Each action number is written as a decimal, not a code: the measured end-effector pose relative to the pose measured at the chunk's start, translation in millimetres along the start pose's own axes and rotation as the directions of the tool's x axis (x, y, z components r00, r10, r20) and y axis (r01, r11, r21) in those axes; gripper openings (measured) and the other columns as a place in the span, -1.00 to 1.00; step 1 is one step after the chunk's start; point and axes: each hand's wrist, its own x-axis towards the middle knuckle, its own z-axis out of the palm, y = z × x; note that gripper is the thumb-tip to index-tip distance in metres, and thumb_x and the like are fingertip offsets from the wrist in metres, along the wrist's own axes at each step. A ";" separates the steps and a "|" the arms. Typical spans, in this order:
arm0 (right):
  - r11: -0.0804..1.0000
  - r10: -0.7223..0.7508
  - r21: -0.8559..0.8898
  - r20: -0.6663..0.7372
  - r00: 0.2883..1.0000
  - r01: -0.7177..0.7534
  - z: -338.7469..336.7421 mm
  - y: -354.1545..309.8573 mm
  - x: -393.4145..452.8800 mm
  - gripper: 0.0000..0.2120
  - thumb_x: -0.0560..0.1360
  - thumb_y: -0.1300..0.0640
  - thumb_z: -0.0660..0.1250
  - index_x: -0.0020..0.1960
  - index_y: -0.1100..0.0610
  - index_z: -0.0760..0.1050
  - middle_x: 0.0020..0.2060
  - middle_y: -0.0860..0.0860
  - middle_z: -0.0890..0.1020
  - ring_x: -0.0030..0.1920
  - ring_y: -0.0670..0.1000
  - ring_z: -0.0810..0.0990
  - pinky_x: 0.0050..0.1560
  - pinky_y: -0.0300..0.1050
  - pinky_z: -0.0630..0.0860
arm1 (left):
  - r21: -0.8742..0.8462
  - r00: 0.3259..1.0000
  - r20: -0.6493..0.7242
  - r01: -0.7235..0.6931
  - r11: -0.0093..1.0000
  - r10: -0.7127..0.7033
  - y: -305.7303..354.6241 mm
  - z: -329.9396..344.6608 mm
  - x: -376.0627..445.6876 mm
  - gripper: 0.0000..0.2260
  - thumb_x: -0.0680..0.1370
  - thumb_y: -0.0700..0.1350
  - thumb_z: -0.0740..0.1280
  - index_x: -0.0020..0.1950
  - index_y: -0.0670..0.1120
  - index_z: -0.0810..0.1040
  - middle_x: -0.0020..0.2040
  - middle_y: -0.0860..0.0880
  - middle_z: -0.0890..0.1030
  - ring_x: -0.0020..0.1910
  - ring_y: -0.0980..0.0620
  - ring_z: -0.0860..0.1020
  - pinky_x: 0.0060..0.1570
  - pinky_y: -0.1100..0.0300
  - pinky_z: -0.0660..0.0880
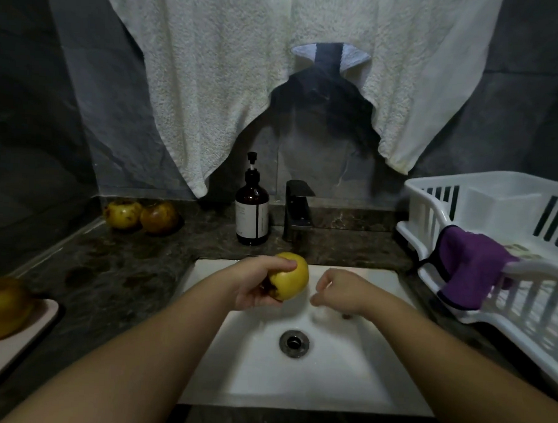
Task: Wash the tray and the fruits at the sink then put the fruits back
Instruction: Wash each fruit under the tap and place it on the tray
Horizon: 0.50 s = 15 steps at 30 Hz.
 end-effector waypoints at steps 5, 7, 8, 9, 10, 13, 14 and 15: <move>0.985 -0.127 -0.139 -0.190 0.974 0.101 -9.5 -22.7 2.3 -0.88 0.49 0.15 0.39 -0.18 0.06 0.47 -0.24 0.00 0.55 -0.23 0.00 0.52 -0.37 -0.20 0.37 | 0.271 0.986 -0.090 -0.108 0.957 0.137 -1.0 -14.5 -12.2 -0.34 0.33 -0.05 0.65 0.36 0.16 0.46 0.23 -0.05 0.53 0.15 -0.12 0.59 -0.03 0.01 0.65; 0.968 -0.115 -0.234 -0.099 0.988 0.089 3.5 -15.5 1.2 -0.97 0.51 0.19 0.38 -0.08 0.08 0.55 -0.13 0.01 0.59 -0.08 0.06 0.60 -0.26 -0.17 0.44 | 0.426 0.982 -0.106 -0.098 0.900 0.157 -19.6 -16.6 -8.8 -0.34 0.25 0.03 0.63 0.30 0.11 0.50 0.17 -0.04 0.56 0.07 -0.07 0.62 -0.08 0.00 0.69; 0.936 -0.075 -0.340 0.054 0.996 0.089 12.9 -10.6 -1.5 -0.86 0.52 0.18 0.39 0.08 0.10 0.60 0.00 0.02 0.59 0.06 0.09 0.62 -0.15 -0.15 0.50 | 0.525 0.982 -0.103 -0.082 0.847 0.158 -29.5 -17.5 -7.5 -0.37 0.24 0.06 0.62 0.27 0.08 0.50 0.13 -0.04 0.56 0.02 -0.04 0.63 -0.11 0.01 0.70; 0.898 0.014 -0.432 0.217 0.976 0.083 19.9 -5.4 -2.2 -0.65 0.53 0.17 0.41 0.31 0.09 0.56 0.16 0.03 0.56 0.19 0.12 0.61 -0.04 -0.12 0.52 | 0.610 0.982 -0.095 -0.072 0.789 0.163 -35.2 -18.5 -6.8 -0.40 0.26 0.06 0.62 0.24 0.06 0.50 0.11 -0.04 0.56 -0.01 -0.03 0.64 -0.13 0.02 0.72; 0.872 0.067 -0.483 0.290 0.955 0.085 23.0 -2.4 -4.6 -0.50 0.53 0.14 0.43 0.45 0.06 0.47 0.29 0.03 0.51 0.27 0.12 0.57 0.01 -0.13 0.50 | 0.664 0.979 -0.095 -0.075 0.744 0.183 -37.2 -20.5 -6.1 -0.42 0.29 0.05 0.63 0.23 0.06 0.49 0.10 -0.03 0.55 -0.02 -0.02 0.63 -0.19 0.05 0.71; 0.914 -0.091 -0.392 0.043 0.995 0.100 18.5 -3.4 -0.2 -0.81 0.53 0.16 0.37 0.13 0.07 0.61 0.16 0.03 0.60 0.20 0.11 0.56 -0.11 -0.19 0.41 | 0.600 0.956 -0.133 -0.132 0.789 0.261 -34.9 -30.7 -4.6 -0.43 0.30 0.04 0.63 0.23 0.09 0.47 0.09 -0.01 0.53 -0.04 -0.01 0.62 -0.36 0.18 0.62; 0.927 -0.128 -0.363 -0.063 0.990 0.097 19.3 -2.0 0.5 -0.91 0.53 0.19 0.33 -0.02 0.07 0.59 0.03 0.04 0.62 0.14 0.12 0.58 -0.19 -0.19 0.39 | 0.604 0.955 -0.134 -0.132 0.786 0.264 -34.4 -31.4 -5.1 -0.41 0.27 0.06 0.62 0.23 0.10 0.47 0.09 -0.01 0.53 -0.03 -0.01 0.62 -0.35 0.17 0.63; 0.906 -0.134 -0.410 -0.049 0.990 0.102 21.1 -2.3 0.1 -0.90 0.53 0.21 0.31 -0.04 0.09 0.60 -0.01 0.06 0.62 0.11 0.13 0.60 -0.22 -0.19 0.41 | 0.657 0.961 -0.125 -0.106 0.747 0.246 -35.4 -32.2 -6.7 -0.39 0.25 0.08 0.62 0.22 0.10 0.47 0.09 -0.01 0.54 -0.02 -0.01 0.62 -0.32 0.13 0.66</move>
